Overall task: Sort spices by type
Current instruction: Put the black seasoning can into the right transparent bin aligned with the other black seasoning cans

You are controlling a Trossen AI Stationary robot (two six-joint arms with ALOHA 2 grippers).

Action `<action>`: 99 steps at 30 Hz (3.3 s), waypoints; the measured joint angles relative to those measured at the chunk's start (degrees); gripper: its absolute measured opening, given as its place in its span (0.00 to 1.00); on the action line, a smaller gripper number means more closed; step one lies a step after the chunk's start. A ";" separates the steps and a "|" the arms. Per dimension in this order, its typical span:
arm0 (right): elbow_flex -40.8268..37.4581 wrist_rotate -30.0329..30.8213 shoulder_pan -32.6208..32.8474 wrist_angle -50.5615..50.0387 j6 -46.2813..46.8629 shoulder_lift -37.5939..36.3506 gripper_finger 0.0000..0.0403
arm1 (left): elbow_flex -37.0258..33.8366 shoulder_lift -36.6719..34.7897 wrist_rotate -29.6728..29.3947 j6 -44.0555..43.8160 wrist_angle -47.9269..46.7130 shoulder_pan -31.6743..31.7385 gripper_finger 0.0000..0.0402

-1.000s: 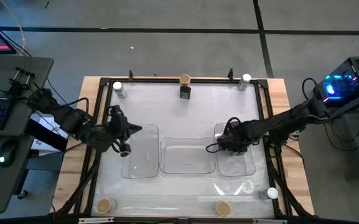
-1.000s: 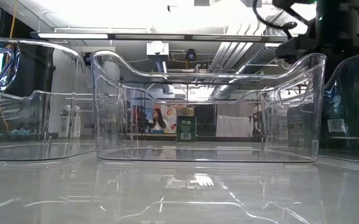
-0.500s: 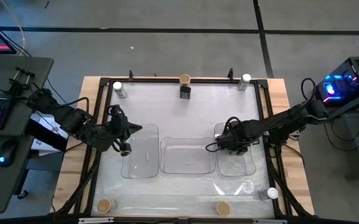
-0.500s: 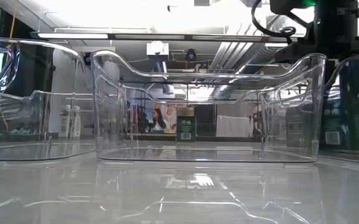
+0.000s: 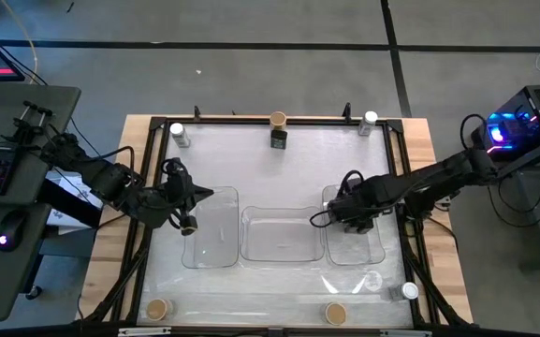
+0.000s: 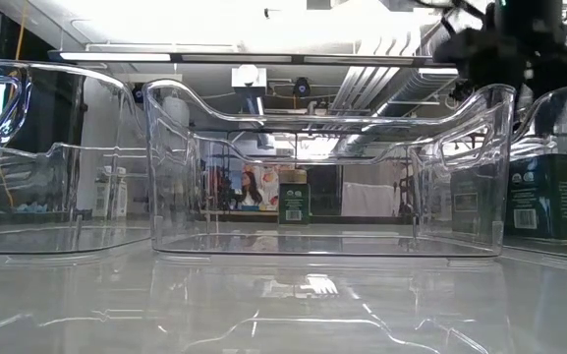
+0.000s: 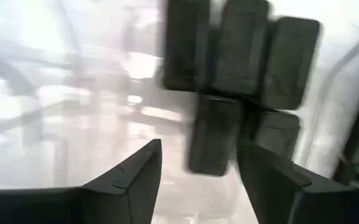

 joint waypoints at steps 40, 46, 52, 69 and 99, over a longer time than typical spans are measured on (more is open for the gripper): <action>-1.11 -3.39 -1.52 2.52 -15.41 8.62 0.00 | 0.00 0.00 -0.24 -1.54 0.11 1.81 0.00; 5.87 0.95 -0.19 2.62 -16.45 8.25 0.00 | 0.00 0.00 -0.13 -2.31 0.46 1.81 0.00; 15.32 10.58 0.84 3.82 -24.18 7.79 0.00 | 0.00 0.01 0.03 -1.78 4.25 2.60 0.00; 19.82 0.23 -27.46 35.93 -56.26 14.33 0.20 | 0.00 -3.39 15.18 18.26 5.62 17.50 0.00; 28.82 -8.09 -45.06 42.44 -70.33 35.39 0.01 | -0.09 7.13 52.47 30.85 28.11 57.89 0.00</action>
